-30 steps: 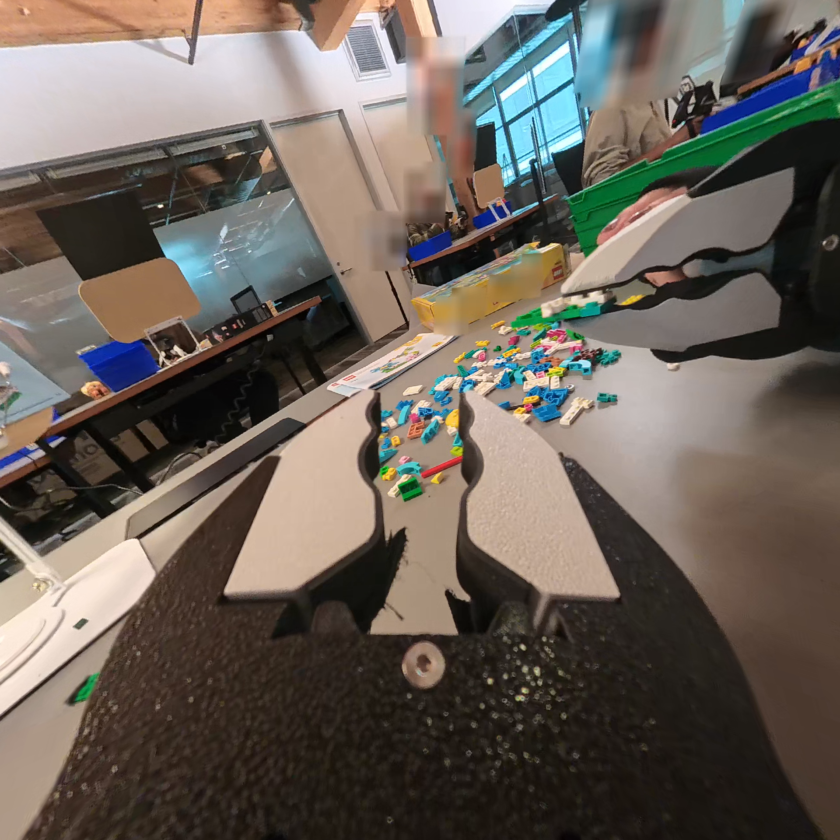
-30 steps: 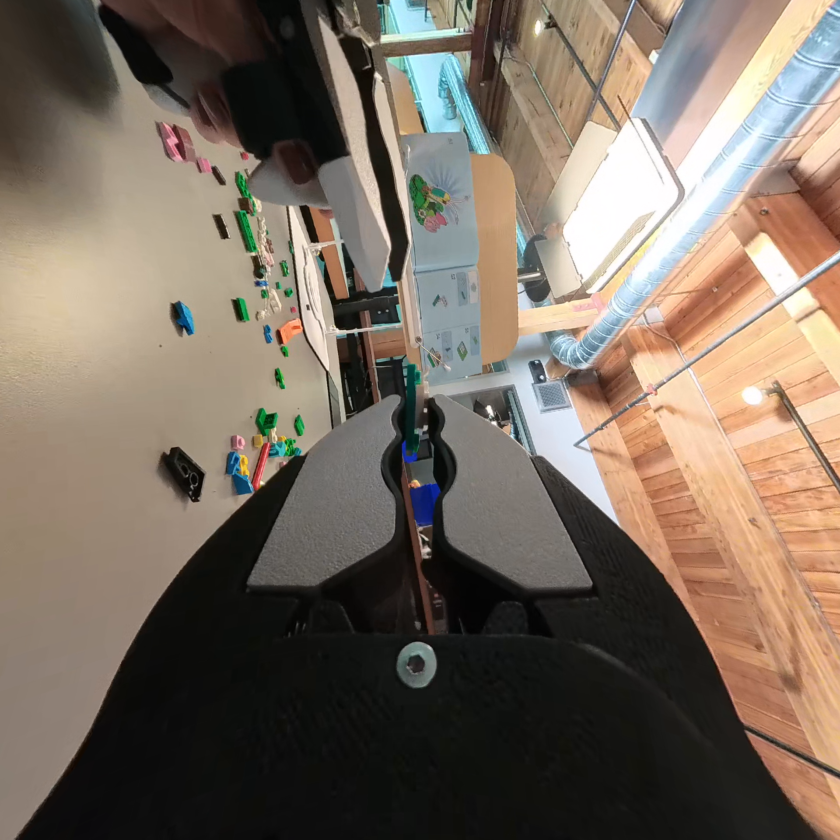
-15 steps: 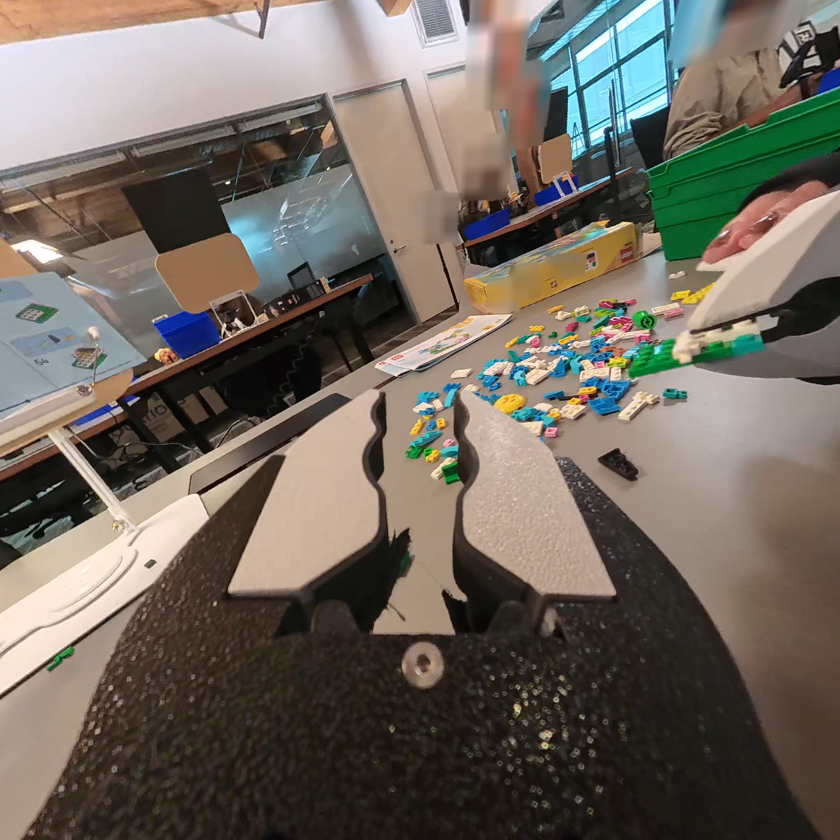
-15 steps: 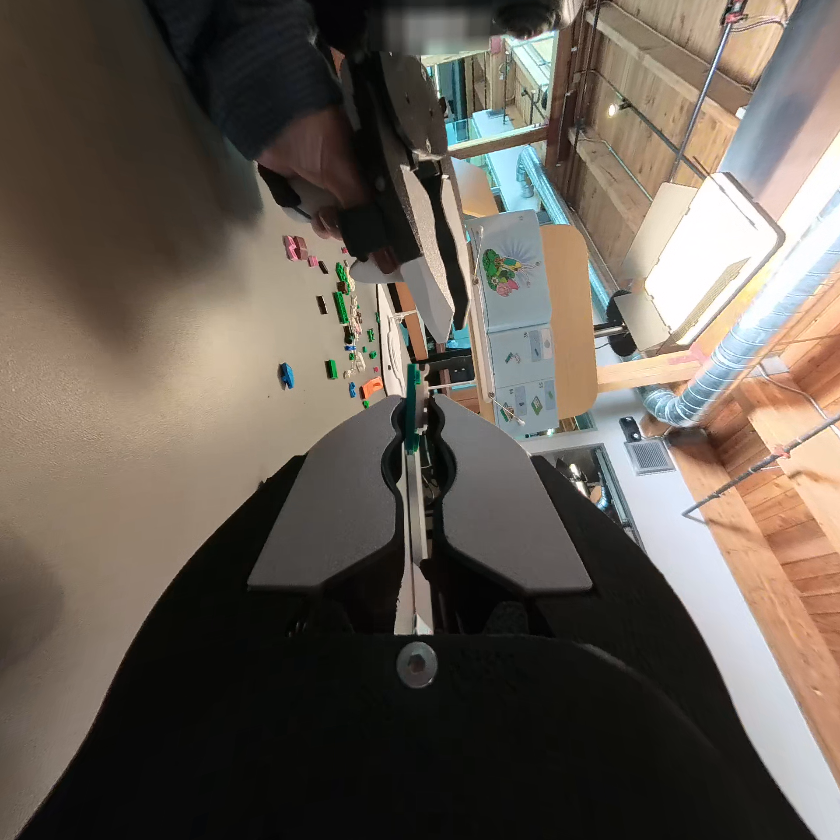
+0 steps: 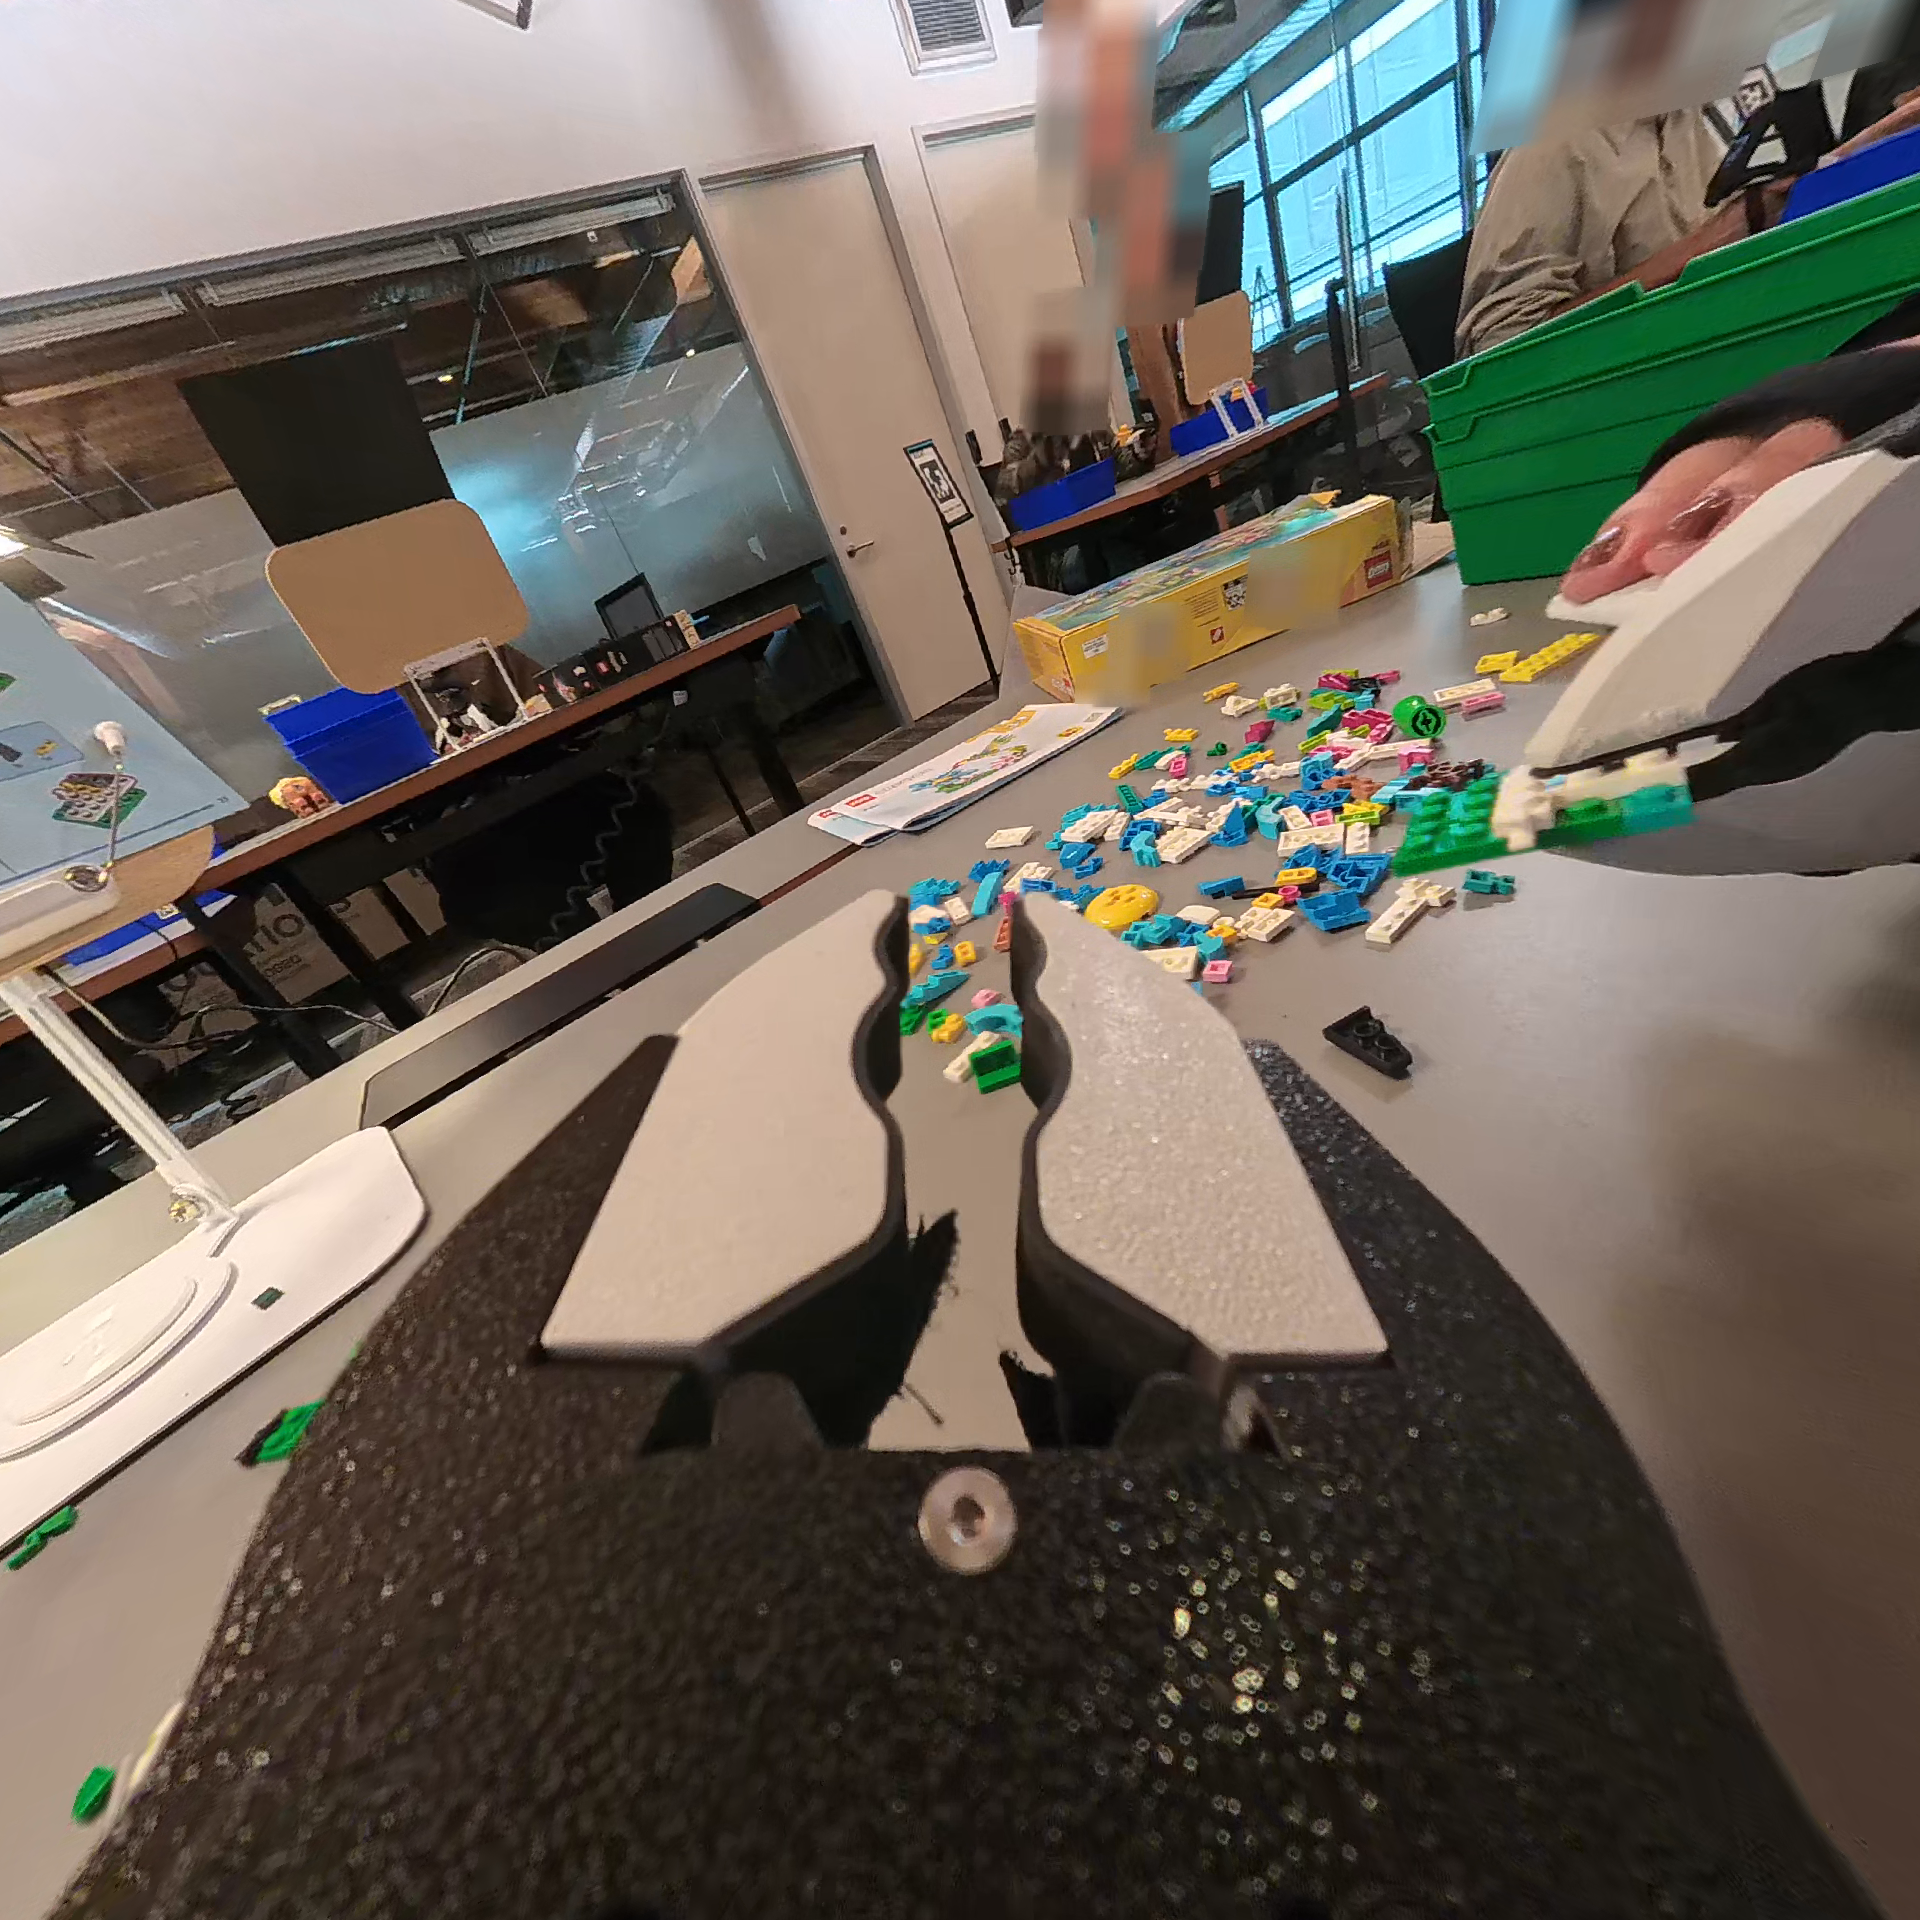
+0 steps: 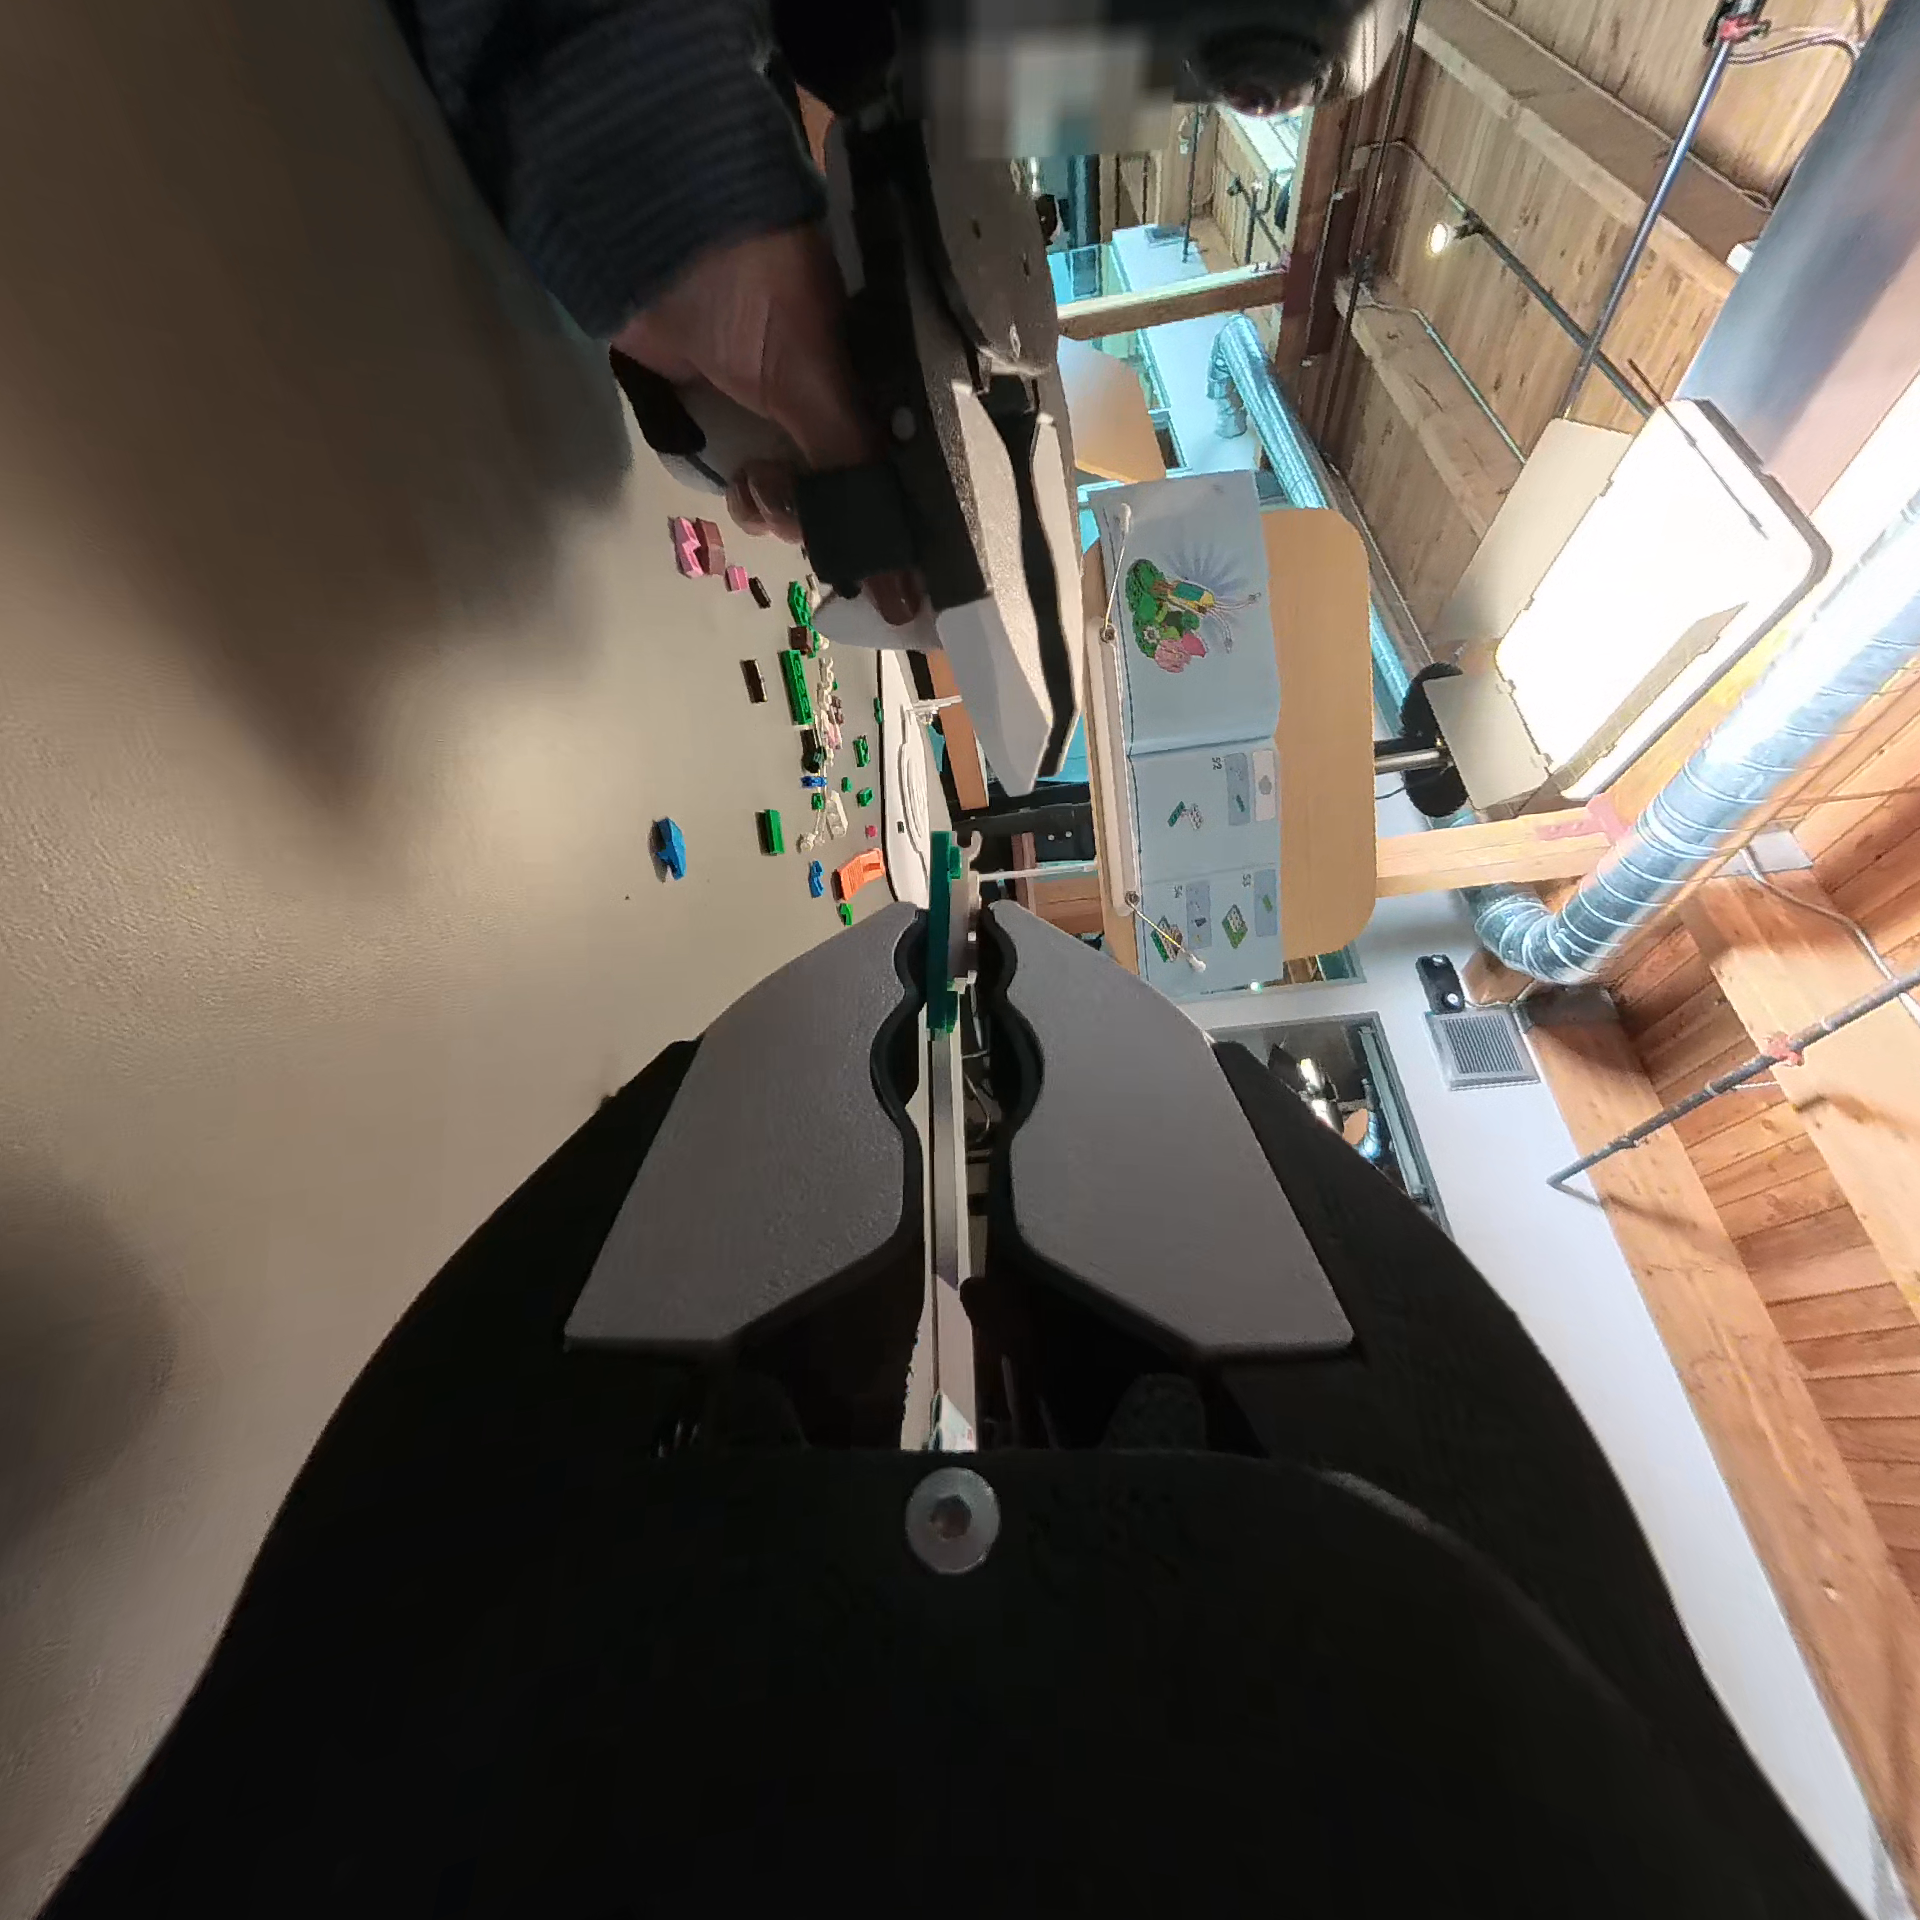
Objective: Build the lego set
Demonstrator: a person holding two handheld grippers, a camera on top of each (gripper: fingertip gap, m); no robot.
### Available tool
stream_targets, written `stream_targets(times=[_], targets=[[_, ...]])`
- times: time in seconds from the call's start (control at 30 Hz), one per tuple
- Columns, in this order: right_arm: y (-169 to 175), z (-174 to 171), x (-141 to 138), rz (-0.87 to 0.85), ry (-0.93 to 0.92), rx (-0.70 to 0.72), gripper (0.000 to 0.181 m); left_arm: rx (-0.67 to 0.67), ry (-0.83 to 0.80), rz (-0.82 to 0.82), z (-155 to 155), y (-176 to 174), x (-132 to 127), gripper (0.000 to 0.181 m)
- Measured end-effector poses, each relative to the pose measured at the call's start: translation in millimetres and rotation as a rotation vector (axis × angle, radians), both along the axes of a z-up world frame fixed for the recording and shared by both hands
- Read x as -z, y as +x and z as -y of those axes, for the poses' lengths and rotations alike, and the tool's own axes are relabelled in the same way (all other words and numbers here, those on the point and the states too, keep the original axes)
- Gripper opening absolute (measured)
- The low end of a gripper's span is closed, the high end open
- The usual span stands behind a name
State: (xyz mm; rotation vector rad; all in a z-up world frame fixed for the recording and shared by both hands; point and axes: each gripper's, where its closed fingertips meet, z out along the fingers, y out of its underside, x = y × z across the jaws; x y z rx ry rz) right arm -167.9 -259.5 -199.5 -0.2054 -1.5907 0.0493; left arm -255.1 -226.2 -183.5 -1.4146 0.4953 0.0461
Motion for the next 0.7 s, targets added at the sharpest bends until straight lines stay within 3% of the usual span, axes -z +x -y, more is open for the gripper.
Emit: stream_targets(times=[0.6, 0.7], targets=[[-2.1, 0.2, 0.5, 0.001, -0.007, 0.004, 0.006, 0.027, -0.029, -0.004, -0.8, 4.2, 4.6, 0.015], [-2.4, 0.2, 0.6, 0.001, -0.006, 0.005, 0.006, 0.018, 0.009, -0.016, 2.2, 3.2, -0.9, 0.008]])
